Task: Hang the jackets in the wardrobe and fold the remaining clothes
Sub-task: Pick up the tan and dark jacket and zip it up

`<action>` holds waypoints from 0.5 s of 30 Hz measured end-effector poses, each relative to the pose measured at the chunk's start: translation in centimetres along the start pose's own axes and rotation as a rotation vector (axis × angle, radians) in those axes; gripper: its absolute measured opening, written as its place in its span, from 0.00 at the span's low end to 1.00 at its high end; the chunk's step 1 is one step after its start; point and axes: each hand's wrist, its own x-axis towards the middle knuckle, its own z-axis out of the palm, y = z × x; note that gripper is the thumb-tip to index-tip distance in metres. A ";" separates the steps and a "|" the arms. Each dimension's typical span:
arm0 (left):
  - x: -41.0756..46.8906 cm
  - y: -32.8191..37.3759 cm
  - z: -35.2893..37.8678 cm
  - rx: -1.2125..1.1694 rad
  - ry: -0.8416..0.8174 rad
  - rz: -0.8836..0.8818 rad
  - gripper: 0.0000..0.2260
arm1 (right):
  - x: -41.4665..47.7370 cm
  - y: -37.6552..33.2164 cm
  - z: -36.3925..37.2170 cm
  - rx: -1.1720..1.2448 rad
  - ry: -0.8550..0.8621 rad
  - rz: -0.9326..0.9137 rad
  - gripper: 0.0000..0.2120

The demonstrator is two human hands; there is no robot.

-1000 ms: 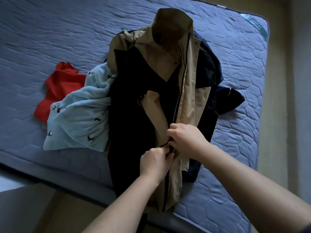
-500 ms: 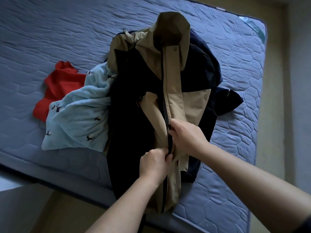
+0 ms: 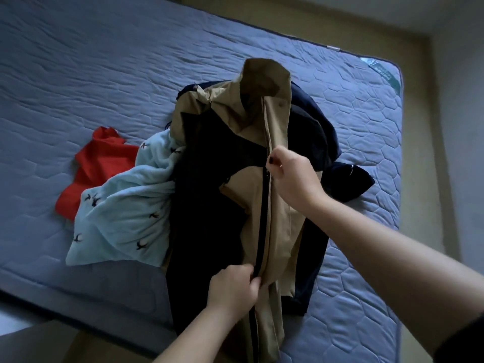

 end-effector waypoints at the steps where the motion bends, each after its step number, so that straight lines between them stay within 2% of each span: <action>1: 0.7 0.1 -1.0 -0.011 -0.046 -0.033 0.08 | -0.4 0.1 -0.1 0.010 -0.016 -0.004 0.08; 4: 4.6 -0.1 -6.1 -0.057 -0.047 -0.173 0.11 | -1.2 0.6 -0.8 0.053 -0.059 0.014 0.09; 7: 9.4 0.3 -12.7 -0.100 0.152 -0.196 0.09 | -1.7 1.2 -1.3 0.189 -0.082 0.129 0.09; 9: 12.4 1.9 -16.2 -0.028 0.308 -0.071 0.08 | -2.0 1.5 -1.5 0.268 -0.064 0.205 0.09; 11: 14.8 4.3 -18.8 0.144 0.397 0.114 0.08 | -2.2 1.8 -1.5 0.285 -0.057 0.232 0.08; 13: 17.3 6.8 -20.2 0.367 0.365 0.277 0.11 | -2.6 2.0 -1.3 0.282 -0.065 0.239 0.10; 15: 19.7 8.3 -20.7 0.545 0.279 0.316 0.17 | -2.8 2.4 -1.0 0.279 -0.079 0.236 0.13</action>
